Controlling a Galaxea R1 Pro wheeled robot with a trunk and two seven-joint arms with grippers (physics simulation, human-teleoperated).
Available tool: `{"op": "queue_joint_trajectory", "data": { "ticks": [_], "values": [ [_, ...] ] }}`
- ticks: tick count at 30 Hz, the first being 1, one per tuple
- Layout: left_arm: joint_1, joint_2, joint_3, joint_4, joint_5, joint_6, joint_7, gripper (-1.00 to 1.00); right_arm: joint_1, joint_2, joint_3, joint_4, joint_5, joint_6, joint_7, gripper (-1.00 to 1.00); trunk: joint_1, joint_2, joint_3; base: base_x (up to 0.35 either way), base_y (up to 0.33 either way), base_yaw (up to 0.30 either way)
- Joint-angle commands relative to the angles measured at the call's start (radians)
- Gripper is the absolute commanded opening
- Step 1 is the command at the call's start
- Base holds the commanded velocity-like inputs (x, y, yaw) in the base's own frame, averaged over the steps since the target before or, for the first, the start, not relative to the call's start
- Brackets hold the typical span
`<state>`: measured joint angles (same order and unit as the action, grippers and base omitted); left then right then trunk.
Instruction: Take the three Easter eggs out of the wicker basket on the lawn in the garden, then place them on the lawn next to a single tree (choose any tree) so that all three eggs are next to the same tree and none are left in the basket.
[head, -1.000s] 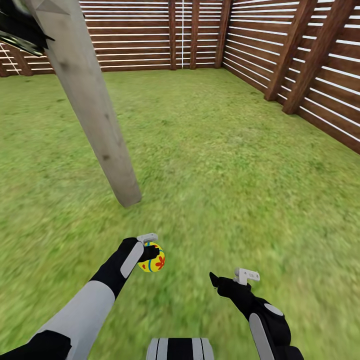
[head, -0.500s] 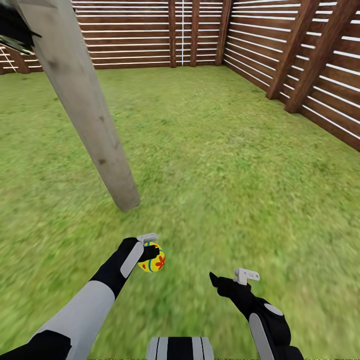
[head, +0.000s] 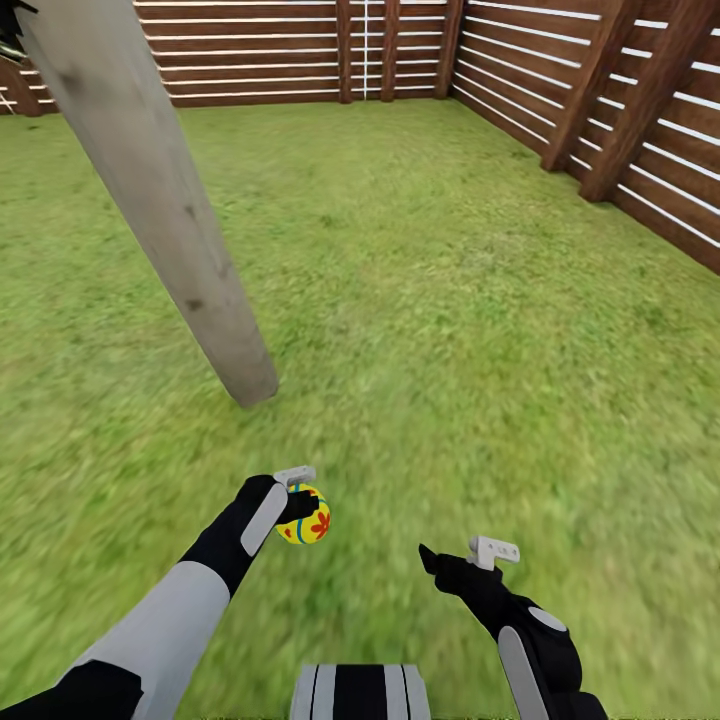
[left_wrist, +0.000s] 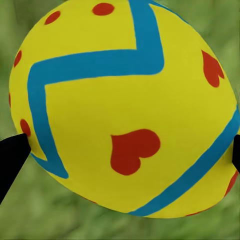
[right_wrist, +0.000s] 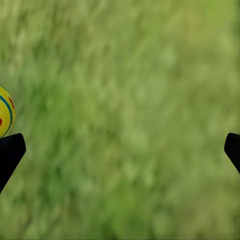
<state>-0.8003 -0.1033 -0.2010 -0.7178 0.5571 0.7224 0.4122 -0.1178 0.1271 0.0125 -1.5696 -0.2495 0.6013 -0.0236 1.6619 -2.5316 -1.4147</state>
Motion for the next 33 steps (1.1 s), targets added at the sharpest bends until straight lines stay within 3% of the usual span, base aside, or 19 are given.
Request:
{"op": "queue_joint_trajectory", "data": {
  "ticks": [1,6,22,26,33],
  "values": [
    [0.0,0.001,-0.003,-0.001,0.01,0.002,0.01,-1.0,0.0,0.0,0.0,-0.001,-0.005,0.005,-0.002,1.0,0.0,-0.001,-0.005,0.0,0.0,0.0],
    [0.0,0.001,-0.003,-0.002,0.01,0.002,0.01,-1.0,0.0,0.0,0.0,-0.001,-0.005,0.005,-0.002,1.0,0.001,-0.001,-0.009,0.0,0.0,0.0],
    [0.0,0.001,-0.003,-0.002,0.01,-0.012,0.01,-1.0,0.0,0.0,0.0,-0.001,-0.006,0.005,-0.002,1.0,0.006,-0.004,-0.055,0.0,0.0,0.0],
    [0.0,0.001,-0.003,-0.002,0.01,-0.018,0.01,-1.0,0.0,0.0,0.0,-0.001,-0.006,0.005,-0.002,1.0,0.006,-0.004,-0.055,0.0,0.0,0.0],
    [0.0,0.001,-0.003,-0.002,0.01,-0.019,0.01,-1.0,0.0,0.0,0.0,-0.001,-0.005,0.005,-0.002,1.0,0.009,-0.005,-0.082,0.0,0.0,0.0]
  ]
}}
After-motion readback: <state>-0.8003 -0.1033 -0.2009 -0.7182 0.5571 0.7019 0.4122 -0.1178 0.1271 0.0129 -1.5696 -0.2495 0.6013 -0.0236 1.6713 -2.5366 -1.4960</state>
